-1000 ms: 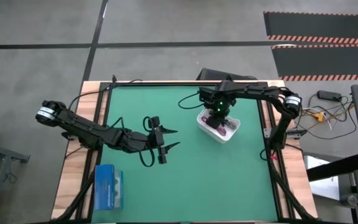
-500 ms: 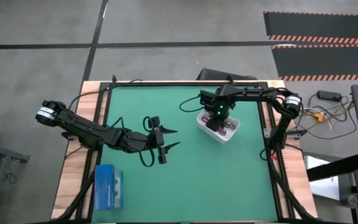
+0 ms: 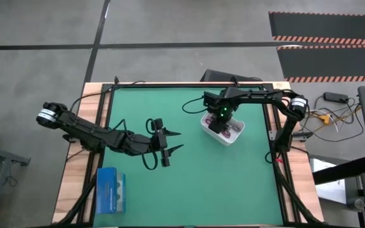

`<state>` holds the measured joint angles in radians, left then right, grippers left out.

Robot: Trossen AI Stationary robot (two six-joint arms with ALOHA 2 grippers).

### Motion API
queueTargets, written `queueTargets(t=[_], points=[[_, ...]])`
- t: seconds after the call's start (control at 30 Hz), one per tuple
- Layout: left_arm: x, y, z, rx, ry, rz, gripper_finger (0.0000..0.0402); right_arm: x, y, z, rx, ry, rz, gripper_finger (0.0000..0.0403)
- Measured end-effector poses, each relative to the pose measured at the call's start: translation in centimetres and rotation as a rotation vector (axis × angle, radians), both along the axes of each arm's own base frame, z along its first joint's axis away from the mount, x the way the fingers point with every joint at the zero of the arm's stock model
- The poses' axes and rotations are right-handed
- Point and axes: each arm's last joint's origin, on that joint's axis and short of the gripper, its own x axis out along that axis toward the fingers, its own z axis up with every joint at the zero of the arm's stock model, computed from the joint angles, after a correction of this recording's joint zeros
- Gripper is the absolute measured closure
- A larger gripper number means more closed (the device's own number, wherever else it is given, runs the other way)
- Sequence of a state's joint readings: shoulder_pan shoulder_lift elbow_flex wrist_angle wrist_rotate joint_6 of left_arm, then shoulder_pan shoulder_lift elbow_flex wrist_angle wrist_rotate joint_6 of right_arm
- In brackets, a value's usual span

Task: Pick and place USB-C Cables
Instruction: Put the black charger cable into the white bin, then return to Home Position

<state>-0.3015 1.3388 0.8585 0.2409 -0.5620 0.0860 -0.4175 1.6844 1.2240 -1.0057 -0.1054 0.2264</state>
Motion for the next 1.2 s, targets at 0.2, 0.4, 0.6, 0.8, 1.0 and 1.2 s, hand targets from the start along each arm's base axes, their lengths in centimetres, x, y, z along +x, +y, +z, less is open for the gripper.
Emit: queueTargets(t=[0.2,0.4,0.6,0.8,1.0,1.2], points=[[0.0,0.0,0.0,0.0,0.0,0.0,0.0205,0.1,0.0,0.2,-0.003,-0.005,-0.001,0.0282],[-0.1,0.0,0.0,0.001,0.004,-0.002,0.0205,-0.2,0.1,2.6,-0.024,-0.052,0.0,0.0267],[-2.5,-0.5,0.8,0.005,0.088,-0.042,0.0205,-1.1,2.8,6.1,-0.115,-0.247,0.07,0.0277],[-6.1,-1.1,1.5,-0.001,0.055,-0.119,0.0205,-3.0,6.5,8.3,-0.258,-0.589,0.203,0.0296],[-10.1,0.4,0.7,-0.057,-0.023,-0.131,0.0236,-6.4,9.0,8.1,-0.378,-0.847,0.358,0.0322],[-13.6,2.1,-1.6,-0.138,-0.08,-0.116,0.0325,-9.6,9.8,6.5,-0.503,-1.017,0.461,0.0366]])
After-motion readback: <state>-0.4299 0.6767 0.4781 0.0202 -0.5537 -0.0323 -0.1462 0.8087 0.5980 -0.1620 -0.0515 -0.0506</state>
